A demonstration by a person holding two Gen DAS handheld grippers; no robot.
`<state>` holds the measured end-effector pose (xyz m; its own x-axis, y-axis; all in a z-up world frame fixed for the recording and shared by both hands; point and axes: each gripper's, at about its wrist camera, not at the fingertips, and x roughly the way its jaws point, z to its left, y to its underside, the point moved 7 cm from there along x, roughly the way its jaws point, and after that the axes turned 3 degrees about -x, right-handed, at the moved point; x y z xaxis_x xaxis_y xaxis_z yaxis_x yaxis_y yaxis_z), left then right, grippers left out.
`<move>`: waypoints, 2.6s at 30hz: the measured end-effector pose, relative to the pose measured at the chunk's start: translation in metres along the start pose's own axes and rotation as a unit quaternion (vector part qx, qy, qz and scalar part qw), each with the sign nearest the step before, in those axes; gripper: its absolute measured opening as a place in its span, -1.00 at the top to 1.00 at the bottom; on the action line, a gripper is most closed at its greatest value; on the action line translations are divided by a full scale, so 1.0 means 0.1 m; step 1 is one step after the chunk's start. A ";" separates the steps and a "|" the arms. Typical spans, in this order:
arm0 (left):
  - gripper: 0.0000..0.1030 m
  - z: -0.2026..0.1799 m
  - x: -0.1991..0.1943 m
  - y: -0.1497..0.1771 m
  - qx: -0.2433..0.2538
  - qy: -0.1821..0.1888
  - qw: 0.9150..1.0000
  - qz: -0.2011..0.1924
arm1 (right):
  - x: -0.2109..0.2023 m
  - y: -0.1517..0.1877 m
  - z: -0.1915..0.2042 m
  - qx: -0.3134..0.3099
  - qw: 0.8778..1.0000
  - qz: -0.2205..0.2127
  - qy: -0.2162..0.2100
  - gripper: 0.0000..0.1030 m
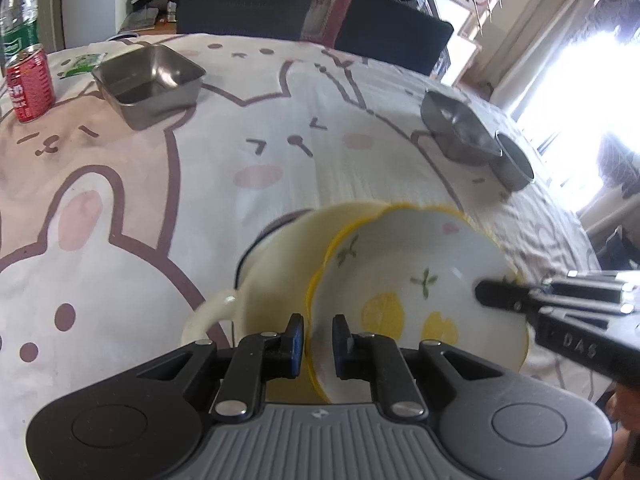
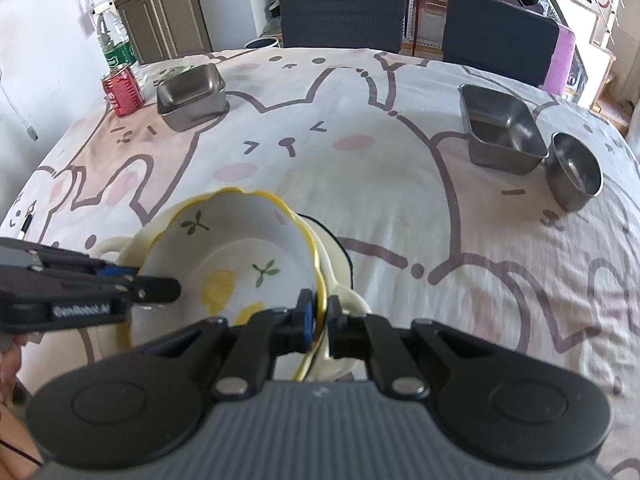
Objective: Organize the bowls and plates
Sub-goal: 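Lower the lemon-print bowl into the cream bowl and open both tools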
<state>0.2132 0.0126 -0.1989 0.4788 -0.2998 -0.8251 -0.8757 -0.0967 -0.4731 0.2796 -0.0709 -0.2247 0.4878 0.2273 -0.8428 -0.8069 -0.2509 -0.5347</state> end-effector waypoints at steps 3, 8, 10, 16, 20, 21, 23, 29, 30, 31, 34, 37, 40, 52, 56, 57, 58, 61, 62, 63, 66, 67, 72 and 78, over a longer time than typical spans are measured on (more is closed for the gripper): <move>0.69 0.02 -0.04 -0.03 -0.008 0.006 1.000 -0.004 | 0.01 0.00 0.01 -0.002 1.000 0.001 -0.002 0.85; 0.69 0.01 -0.08 -0.03 -0.005 0.006 1.000 -0.008 | 0.03 -0.02 -0.01 0.010 1.000 -0.001 -0.009 0.86; 0.69 0.03 -0.10 -0.03 -0.005 0.007 1.000 -0.008 | 0.04 -0.03 -0.02 0.018 1.000 -0.004 -0.013 0.86; 0.69 0.06 -0.12 -0.02 0.002 -0.004 1.000 -0.009 | 0.10 -0.05 -0.05 0.049 0.998 0.005 -0.033 0.86; 0.69 0.12 -0.13 -0.02 0.005 -0.012 1.000 -0.011 | 0.18 -0.05 -0.03 0.066 0.996 0.021 -0.055 0.87; 0.69 0.13 -0.12 -0.01 0.003 -0.013 1.000 -0.009 | 0.21 -0.05 -0.03 0.072 0.995 0.026 -0.059 0.87; 0.71 0.15 -0.11 0.00 0.006 -0.013 1.000 -0.006 | 0.25 -0.04 -0.04 0.082 0.994 0.034 -0.063 0.86; 0.71 0.16 -0.11 0.01 0.006 -0.011 1.000 -0.004 | 0.29 -0.02 -0.11 0.108 0.991 0.045 -0.068 0.86; 0.71 0.15 -0.11 0.01 0.006 -0.011 1.000 -0.004 | 0.27 -0.03 -0.12 0.106 0.991 0.042 -0.066 0.86; 0.71 0.15 -0.11 0.01 0.007 -0.012 1.000 -0.004 | 0.25 -0.03 -0.11 0.102 0.992 0.038 -0.063 0.86; 0.71 0.14 -0.12 0.00 0.010 -0.014 1.000 -0.004 | 0.18 -0.07 -0.13 0.094 0.993 0.026 -0.063 0.88; 0.71 0.14 -0.14 0.00 0.011 -0.015 1.000 -0.005 | 0.15 -0.07 -0.16 0.097 0.993 0.023 -0.068 0.90; 0.71 0.14 -0.15 0.00 0.012 -0.017 1.000 -0.005 | 0.15 -0.06 -0.15 0.090 0.993 0.023 -0.069 0.91; 0.69 0.12 -0.19 0.02 0.018 -0.021 1.000 -0.004 | 0.15 -0.02 -0.10 0.075 0.994 0.028 -0.070 0.90; 0.66 0.11 -0.22 0.02 0.019 -0.025 0.999 -0.004 | 0.13 -0.01 -0.11 0.080 0.994 0.025 -0.074 0.81; 0.64 0.11 -0.22 0.02 0.020 -0.025 0.999 -0.004 | 0.11 -0.02 -0.11 0.079 0.994 0.021 -0.077 0.80; 0.60 0.10 -0.23 0.02 0.020 -0.025 0.999 -0.005 | 0.09 -0.02 -0.10 0.079 0.994 0.018 -0.078 0.71; 0.47 0.06 -0.28 0.02 0.023 -0.018 1.000 -0.010 | 0.04 -0.02 -0.10 0.078 0.993 0.013 -0.082 0.50; 0.43 0.05 -0.30 0.01 0.025 -0.016 0.999 -0.012 | 0.02 -0.02 -0.09 0.076 0.994 0.012 -0.082 0.39; 0.37 0.03 -0.31 0.01 0.027 -0.014 0.999 -0.014 | 0.00 -0.01 -0.08 0.074 0.994 0.012 -0.081 0.34; 0.23 -0.02 -0.37 0.00 0.033 -0.011 0.999 -0.022 | -0.07 0.01 -0.06 0.064 0.995 0.008 -0.079 0.21; 0.21 -0.04 -0.39 -0.01 0.035 -0.010 0.999 -0.024 | -0.10 0.02 -0.05 0.060 0.995 0.005 -0.080 0.16; -0.36 -0.07 -0.50 -0.07 0.036 -0.008 0.998 -0.044 | -0.26 0.03 -0.07 0.036 0.997 -0.020 -0.058 -0.10; -0.82 -0.04 -0.66 -0.20 0.041 -0.026 0.995 -0.083 | -0.42 -0.05 -0.13 0.052 0.995 -0.059 -0.057 -0.66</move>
<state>0.1987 0.0307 -0.1336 0.6210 -0.2363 -0.7474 -0.7772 -0.0616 -0.6263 0.2673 -0.0917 -0.1878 0.5451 0.3567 -0.7587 -0.7790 -0.1190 -0.6156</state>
